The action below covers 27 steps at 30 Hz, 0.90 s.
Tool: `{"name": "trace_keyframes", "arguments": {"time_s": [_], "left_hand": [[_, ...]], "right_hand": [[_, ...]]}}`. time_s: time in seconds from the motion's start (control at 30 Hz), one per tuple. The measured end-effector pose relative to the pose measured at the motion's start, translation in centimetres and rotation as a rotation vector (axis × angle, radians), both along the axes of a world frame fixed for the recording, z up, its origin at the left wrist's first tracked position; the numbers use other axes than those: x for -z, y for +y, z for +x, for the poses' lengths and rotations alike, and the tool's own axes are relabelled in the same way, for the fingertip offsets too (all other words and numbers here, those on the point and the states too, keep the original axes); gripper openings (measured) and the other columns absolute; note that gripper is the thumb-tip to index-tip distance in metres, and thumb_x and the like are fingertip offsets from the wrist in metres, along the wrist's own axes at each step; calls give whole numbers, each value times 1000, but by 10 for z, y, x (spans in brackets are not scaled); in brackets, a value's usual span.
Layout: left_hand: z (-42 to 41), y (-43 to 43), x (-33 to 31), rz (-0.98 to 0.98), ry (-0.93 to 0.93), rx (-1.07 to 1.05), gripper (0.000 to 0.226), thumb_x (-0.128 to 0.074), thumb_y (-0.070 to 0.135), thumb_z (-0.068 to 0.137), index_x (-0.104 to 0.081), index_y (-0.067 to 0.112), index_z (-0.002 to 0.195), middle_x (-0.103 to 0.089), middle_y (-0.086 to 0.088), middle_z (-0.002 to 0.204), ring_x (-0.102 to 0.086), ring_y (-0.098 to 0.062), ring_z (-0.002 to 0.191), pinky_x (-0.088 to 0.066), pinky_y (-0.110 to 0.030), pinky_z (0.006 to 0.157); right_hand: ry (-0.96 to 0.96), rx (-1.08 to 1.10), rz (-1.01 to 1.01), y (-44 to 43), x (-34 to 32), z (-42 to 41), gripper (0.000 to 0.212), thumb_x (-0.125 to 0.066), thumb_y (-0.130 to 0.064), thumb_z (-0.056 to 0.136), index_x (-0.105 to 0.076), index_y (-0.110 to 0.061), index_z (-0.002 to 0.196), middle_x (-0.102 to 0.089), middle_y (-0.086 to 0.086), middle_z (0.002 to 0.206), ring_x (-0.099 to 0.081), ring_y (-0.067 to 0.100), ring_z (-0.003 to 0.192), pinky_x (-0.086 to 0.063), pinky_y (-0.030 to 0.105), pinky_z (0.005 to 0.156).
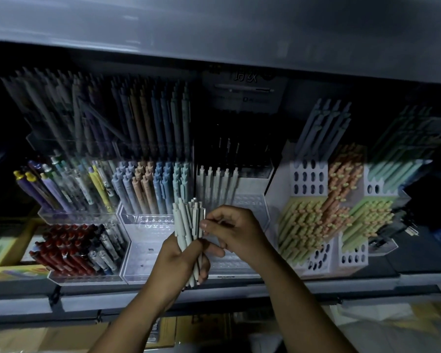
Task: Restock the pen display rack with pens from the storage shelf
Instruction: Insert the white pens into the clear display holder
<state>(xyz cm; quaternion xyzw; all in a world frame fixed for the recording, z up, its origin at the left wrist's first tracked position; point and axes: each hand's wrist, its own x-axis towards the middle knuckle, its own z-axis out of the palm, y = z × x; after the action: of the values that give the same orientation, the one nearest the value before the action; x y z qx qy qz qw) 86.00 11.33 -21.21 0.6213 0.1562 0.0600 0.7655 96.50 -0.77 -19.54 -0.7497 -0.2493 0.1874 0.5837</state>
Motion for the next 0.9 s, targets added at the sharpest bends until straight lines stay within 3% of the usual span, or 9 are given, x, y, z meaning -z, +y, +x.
{"name": "trace_keyframes", "arguments": {"time_s": [0.1,0.2,0.33,0.43,0.57,0.7,0.8,0.9], "left_hand": [[0,-1,-3,24,0,11,36,-47,3,104,-75,-6,84,-60,-23,53,-50,-27,42,-43,-29,47],[0,0,-5,-7,-11,-25,33,-46,4,105,-70,-12,88,-62,-19,57,-53,-29,45,-45,-31,48],[-1,1,-7,-72,-18,-83,24,-46,5,106,-59,-15,103,-66,-21,67,-53,-28,44,-44,-31,43],[-4,3,-3,-113,2,-135,16,-49,3,105,-58,-10,104,-67,-24,74,-52,-27,44,-43,-29,42],[-7,7,1,-143,18,-171,19,-53,4,103,-63,-11,104,-61,-20,67,-49,-26,45,-42,-28,40],[-6,8,0,-157,-13,-172,17,-48,2,105,-61,-9,107,-69,-24,75,-54,-27,46,-44,-30,40],[-6,7,-4,-186,-34,-140,21,-47,6,105,-64,-6,98,-73,-30,88,-62,-29,49,-50,-31,42],[-7,7,-7,-221,-25,-118,26,-47,6,104,-62,-15,102,-73,-28,85,-65,-29,53,-55,-33,47]], "right_hand": [[19,27,18,-2,-3,0,6,-75,-13,91,-73,-8,86,-70,-1,70,-56,1,50,-42,19,52],[37,66,65,-4,-4,1,11,-72,-11,93,-71,-1,91,-63,-2,57,-53,14,47,-44,27,50],[70,131,191,-2,-5,3,11,-67,-8,96,-68,2,92,-60,26,63,-57,31,53,-48,38,51],[63,273,311,-6,-11,16,11,-64,-6,97,-66,5,95,-65,26,70,-62,34,55,-53,39,53],[-179,468,333,-13,-11,39,10,-63,-9,99,-65,-1,93,-69,17,68,-70,34,59,-60,44,58],[-561,605,86,-18,0,60,15,-62,-19,101,-62,-10,88,-72,-1,70,-73,11,66,-60,43,66],[-674,606,-23,-16,10,69,23,-56,-25,102,-59,-9,86,-71,3,74,-71,14,70,-58,44,64],[-701,597,-38,-14,22,77,33,-50,-35,102,-55,-8,83,-68,6,72,-70,21,69,-55,45,63]]}}
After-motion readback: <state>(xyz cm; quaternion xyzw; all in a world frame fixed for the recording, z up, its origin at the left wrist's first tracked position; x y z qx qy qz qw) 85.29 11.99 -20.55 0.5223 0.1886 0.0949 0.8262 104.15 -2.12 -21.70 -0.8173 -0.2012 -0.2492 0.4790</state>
